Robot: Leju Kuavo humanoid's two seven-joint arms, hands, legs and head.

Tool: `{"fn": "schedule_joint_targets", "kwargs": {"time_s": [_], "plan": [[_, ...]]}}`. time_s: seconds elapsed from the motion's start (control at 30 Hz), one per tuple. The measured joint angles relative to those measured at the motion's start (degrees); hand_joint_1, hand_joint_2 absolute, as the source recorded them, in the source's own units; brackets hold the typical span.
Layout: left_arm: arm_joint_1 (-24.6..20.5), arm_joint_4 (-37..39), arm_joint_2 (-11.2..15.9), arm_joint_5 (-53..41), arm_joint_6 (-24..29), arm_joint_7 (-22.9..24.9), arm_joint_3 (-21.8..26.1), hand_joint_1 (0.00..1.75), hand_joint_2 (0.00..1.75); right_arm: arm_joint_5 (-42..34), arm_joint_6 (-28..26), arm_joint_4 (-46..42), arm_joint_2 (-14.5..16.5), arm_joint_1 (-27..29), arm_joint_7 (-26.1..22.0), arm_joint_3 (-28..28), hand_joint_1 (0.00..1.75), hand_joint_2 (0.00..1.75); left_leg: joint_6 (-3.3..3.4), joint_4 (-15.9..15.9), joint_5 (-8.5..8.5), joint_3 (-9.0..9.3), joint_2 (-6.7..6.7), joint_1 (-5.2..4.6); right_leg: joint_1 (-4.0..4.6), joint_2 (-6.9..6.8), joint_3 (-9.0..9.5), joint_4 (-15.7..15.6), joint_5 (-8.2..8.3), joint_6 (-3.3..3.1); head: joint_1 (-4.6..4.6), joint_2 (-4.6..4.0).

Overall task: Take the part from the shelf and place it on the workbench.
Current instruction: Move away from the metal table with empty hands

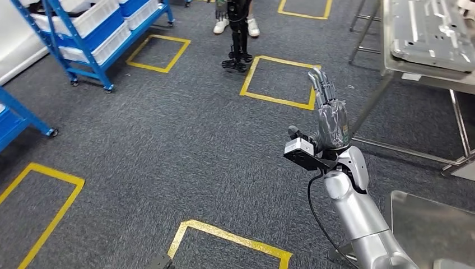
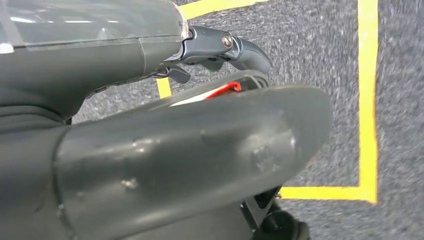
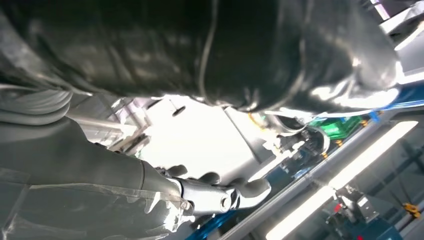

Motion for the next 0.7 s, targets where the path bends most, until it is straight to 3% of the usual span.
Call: {"fn": "schedule_joint_targets", "kwargs": {"time_s": [0.07, 0.1, 0.17, 0.23, 0.27, 0.3, 0.37, 0.4, 0.47, 0.5, 0.57, 0.6, 0.63, 0.7], "plan": [[0.0, 0.0, 0.0, 0.0, 0.0, 0.0, 0.0, 0.0, 0.0, 0.0, 0.0, 0.3, 0.1, 0.0, 0.0, 0.0, 0.0, 0.0, -0.4, 6.3, -2.38, -3.14, 1.32, 0.22, 0.14, -1.58, 0.04, 0.0, -0.17, -0.14, -0.03, 0.0], [0.0, 0.0, 0.0, 0.0, 0.0, 0.0, 0.0, 0.0, 0.0, 0.0, 0.0, 0.4, 0.1, 0.1, 0.0, 0.0, 0.0, 0.0, -0.49, 7.0, -2.18, -3.5, 1.55, 0.28, 0.16, -2.34, 0.06, 0.1, -0.29, -0.12, -0.03, 0.0], [0.1, 0.0, 0.0, 0.0, 0.0, 0.0, 0.0, 0.0, 0.0, 0.0, 0.0, 0.5, 0.2, 0.0, 0.0, 0.0, 0.0, 0.0, -0.28, 1.8, 0.91, -0.7, 2.28, 0.24, 0.22, -3.73, 0.3, 0.1, -0.58, 0.05, -0.04, 0.0], [0.0, 0.0, 0.0, 0.0, 0.1, 0.0, 0.0, 0.0, 0.0, -0.1, -0.1, 0.7, 0.2, 0.0, -0.1, 0.0, 0.0, 0.0, 0.45, -5.8, 3.52, 3.44, 4.57, -0.23, 0.5, -4.99, 0.71, 0.2, -0.98, 0.44, -0.03, 0.0], [-0.1, 0.0, 0.0, 0.1, 0.2, 0.0, 0.0, 0.0, 0.0, -0.1, -0.1, 0.8, 0.2, 0.0, -0.1, 0.0, 0.0, 0.0, 0.85, -8.0, 4.01, 4.64, 5.36, -0.49, 0.68, -5.55, 0.89, 0.2, -1.15, 0.7, -0.02, 0.0], [-0.1, 0.0, 0.0, 0.1, 0.2, 0.0, 0.0, 0.0, 0.0, -0.1, -0.2, 1.0, 0.2, 0.0, -0.2, 0.0, 0.0, 0.0, 1.19, -8.9, 3.97, 5.04, 5.64, -0.74, 0.83, -6.09, 1.02, 0.2, -1.28, 0.95, 0.0, 0.0], [0.1, 0.0, 0.0, 0.1, 0.3, 0.1, 0.0, 0.0, 0.0, -0.2, -0.3, 1.3, 0.4, 0.0, -0.5, 0.0, 0.0, 0.0, 1.83, -9.3, 4.19, 5.16, 4.32, -0.69, 0.93, -7.11, 1.33, 0.0, -1.5, 1.46, 0.01, 0.0], [0.2, 0.0, 0.0, 0.1, 0.3, 0.1, 0.0, 0.0, 0.0, -0.2, -0.4, 1.5, 0.5, 0.0, -0.6, 0.0, 0.0, 0.0, 2.17, -9.6, 4.37, 5.38, 3.68, -0.55, 0.83, -6.58, 1.43, 0.2, -1.9, 1.71, 0.03, 0.0], [0.2, 0.0, 0.0, 0.2, 0.4, 0.1, 0.0, 0.0, 0.0, -0.3, -0.5, 1.7, 0.7, -0.1, -0.7, 0.0, 0.0, 0.0, 2.82, -10.3, 4.76, 5.84, 2.5, -0.18, 0.54, -3.71, 0.1, 3.7, -4.24, 2.12, 0.07, 0.0], [0.1, 0.0, -0.1, 0.2, 0.4, 0.1, 0.0, 0.0, 0.0, -0.4, -0.6, 1.9, 0.7, 0.0, -0.8, 0.0, 0.0, 0.0, 2.96, -10.4, 4.81, 5.88, 1.92, -0.19, 0.42, -1.92, -1.46, 7.1, -5.96, 2.24, 0.09, 0.0], [0.1, 0.0, -0.2, 0.3, 0.4, 0.2, 0.0, 0.0, 0.0, -0.5, -0.8, 2.4, 0.6, 0.5, -0.8, 0.0, 0.0, 0.0, 3.11, -10.3, 4.8, 5.86, 0.53, -0.17, 0.38, -0.44, -5.25, 14.1, -8.38, 2.43, 0.09, 0.0], [0.2, 0.0, -0.2, 0.4, 0.4, 0.2, 0.0, 0.0, 0.0, -0.7, -0.9, 2.8, 0.6, 0.8, -0.9, 0.0, 0.0, 0.0, 3.11, -10.2, 4.76, 5.87, -0.26, -0.17, 0.35, -0.24, -6.3, 15.5, -8.08, 2.49, 0.09, 0.0], [0.3, 0.0, -0.2, 0.5, 0.5, 0.2, 0.0, 0.0, 0.0, -0.8, -1.1, 3.1, 0.6, 1.0, -1.0, 0.0, 0.0, 0.0, 3.09, -10.1, 4.69, 5.88, -1.06, -0.16, 0.29, -0.12, -6.35, 14.7, -6.65, 2.5, 0.09, 0.0], [0.3, 0.0, -0.4, 0.5, 0.6, 0.1, 0.0, 0.0, 0.0, -1.0, -1.3, 3.6, 0.6, 1.1, -1.4, 0.0, 0.0, 0.0, 2.81, -9.6, 4.41, 5.84, -2.58, -0.09, 0.0, 0.91, -3.93, 8.0, -2.22, 2.41, 0.09, 0.0]]}}
